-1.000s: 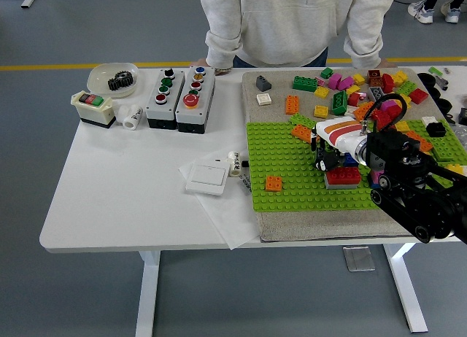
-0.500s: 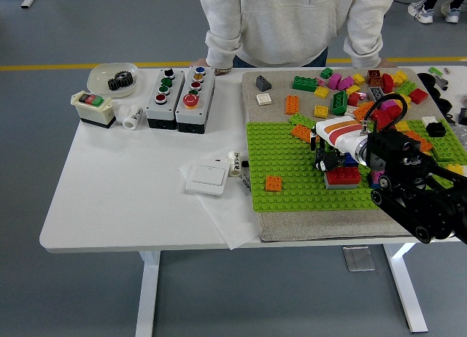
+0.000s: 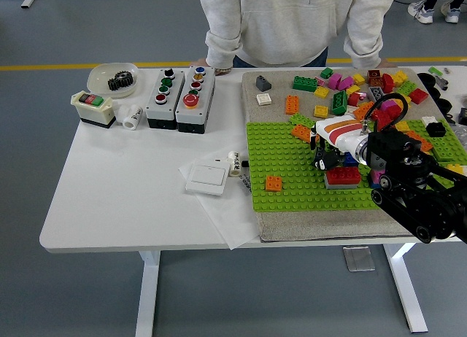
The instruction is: Pick up the brick,pile it on top of brick,press brick,pick up the brick,pile it on top of brick,press brick
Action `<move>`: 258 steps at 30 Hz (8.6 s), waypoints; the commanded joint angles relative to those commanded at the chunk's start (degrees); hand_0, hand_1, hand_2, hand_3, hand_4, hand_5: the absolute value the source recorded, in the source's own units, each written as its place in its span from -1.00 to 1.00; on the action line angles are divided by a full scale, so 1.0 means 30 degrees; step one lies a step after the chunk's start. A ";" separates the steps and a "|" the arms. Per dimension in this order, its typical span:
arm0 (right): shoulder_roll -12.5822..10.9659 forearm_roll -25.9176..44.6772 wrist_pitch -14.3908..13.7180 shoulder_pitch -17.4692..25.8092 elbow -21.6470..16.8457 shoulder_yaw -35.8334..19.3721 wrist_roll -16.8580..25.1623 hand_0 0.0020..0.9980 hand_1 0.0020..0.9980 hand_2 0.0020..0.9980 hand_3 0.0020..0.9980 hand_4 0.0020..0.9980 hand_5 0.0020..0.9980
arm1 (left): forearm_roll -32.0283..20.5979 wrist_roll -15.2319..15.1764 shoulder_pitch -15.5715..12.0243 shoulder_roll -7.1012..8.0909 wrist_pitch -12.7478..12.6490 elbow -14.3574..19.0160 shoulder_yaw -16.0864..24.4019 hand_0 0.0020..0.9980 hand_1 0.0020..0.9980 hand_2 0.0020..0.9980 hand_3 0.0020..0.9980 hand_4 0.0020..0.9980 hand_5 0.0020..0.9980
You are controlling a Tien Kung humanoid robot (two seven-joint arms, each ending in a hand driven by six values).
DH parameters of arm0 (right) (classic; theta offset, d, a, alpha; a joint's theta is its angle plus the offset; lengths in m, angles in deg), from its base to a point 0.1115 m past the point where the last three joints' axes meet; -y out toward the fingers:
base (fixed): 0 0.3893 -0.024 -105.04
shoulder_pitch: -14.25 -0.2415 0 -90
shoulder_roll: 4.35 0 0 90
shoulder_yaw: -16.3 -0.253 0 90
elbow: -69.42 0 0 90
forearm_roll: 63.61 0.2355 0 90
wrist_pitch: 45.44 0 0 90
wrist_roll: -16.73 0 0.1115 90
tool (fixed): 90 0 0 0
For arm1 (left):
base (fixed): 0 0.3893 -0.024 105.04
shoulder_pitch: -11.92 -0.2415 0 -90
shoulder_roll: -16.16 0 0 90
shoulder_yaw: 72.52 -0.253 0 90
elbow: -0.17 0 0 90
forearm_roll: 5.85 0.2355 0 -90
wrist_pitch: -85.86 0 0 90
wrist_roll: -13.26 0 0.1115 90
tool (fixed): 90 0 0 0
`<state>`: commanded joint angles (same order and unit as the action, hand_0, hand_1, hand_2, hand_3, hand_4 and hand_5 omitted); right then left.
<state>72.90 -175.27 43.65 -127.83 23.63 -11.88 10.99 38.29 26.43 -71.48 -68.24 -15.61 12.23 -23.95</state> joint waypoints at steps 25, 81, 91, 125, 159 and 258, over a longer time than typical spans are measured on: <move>-0.0984 -0.0426 -0.0119 -0.0225 -0.1982 -0.0347 0.0011 -0.37 -0.22 -0.12 0.04 0.62 -0.98 | -0.0025 -0.0006 -0.0002 0.0066 -0.0014 -0.0019 0.0024 0.53 0.57 0.56 0.36 0.54 0.27; -0.9516 0.1127 0.2641 -0.0684 -0.7681 0.2112 0.2216 -0.41 -0.22 -0.12 0.05 0.64 -0.98 | 0.0342 -0.0008 -0.0020 0.0054 -0.0100 -0.0080 0.0471 0.54 0.58 0.57 0.36 0.53 0.28; -0.9179 0.1764 0.2644 -0.0353 -0.8045 0.1438 0.3043 -0.39 -0.22 -0.11 0.05 0.65 -0.96 | 0.0366 0.0029 0.0066 0.0013 -0.0092 -0.0068 0.0470 0.54 0.58 0.57 0.35 0.53 0.28; -0.8554 0.1880 0.2537 -0.0531 -0.6059 0.2296 0.4020 -0.40 -0.22 -0.11 0.05 0.65 -0.96 | 0.0294 0.0065 0.0206 -0.0012 -0.0098 -0.0031 0.0348 0.53 0.59 0.57 0.35 0.53 0.28; -0.8190 0.1707 0.2430 -0.0553 -0.4965 0.2312 0.4112 -0.39 -0.21 -0.09 0.05 0.66 -0.96 | 0.0247 0.0087 0.0179 -0.0001 -0.0123 -0.0009 0.0286 0.54 0.59 0.58 0.34 0.53 0.28; -0.8241 0.1117 0.2964 -0.0477 -0.5167 0.1954 0.4487 -0.35 -0.10 0.16 0.22 0.77 -0.70 | 0.0313 0.0205 0.0114 0.0068 -0.0016 0.0045 0.0197 0.53 0.58 0.56 0.35 0.54 0.27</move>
<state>48.18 -171.92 52.54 -129.26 8.13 -6.01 24.46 39.23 27.04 -71.14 -68.04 -15.66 12.36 -23.36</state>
